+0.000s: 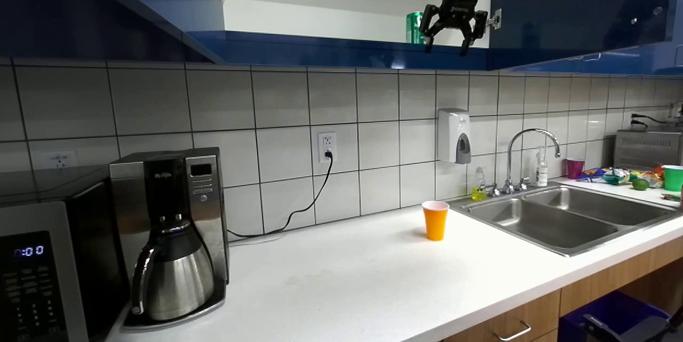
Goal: Remove the can from the cabinet
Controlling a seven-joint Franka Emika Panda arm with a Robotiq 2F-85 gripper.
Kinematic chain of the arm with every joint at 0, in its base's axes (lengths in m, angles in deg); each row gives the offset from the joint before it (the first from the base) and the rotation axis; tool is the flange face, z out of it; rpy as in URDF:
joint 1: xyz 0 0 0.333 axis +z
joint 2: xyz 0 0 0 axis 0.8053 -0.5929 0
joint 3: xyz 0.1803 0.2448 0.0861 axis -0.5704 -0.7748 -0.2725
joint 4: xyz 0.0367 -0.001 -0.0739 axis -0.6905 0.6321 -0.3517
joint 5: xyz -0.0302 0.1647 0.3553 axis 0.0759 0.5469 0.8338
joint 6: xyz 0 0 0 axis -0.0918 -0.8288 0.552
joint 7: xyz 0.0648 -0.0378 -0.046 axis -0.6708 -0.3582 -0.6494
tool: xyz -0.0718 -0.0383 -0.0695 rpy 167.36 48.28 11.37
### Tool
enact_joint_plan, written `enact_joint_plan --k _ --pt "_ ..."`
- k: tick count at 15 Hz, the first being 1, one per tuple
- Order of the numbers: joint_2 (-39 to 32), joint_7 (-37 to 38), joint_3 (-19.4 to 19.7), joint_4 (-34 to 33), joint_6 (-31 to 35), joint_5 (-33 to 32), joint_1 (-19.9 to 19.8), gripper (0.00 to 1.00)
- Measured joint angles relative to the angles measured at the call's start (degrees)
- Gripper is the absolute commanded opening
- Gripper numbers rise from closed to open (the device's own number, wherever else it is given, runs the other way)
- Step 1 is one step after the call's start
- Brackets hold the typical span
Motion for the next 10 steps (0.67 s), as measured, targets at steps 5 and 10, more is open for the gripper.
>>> enact_joint_plan --k 5,10 --pt "-4.2 0.23 0.84 -5.57 1.51 0.0 -0.05 1.0" --pt "-6.66 0.28 1.88 -10.66 1.69 0.04 -0.08 1.0"
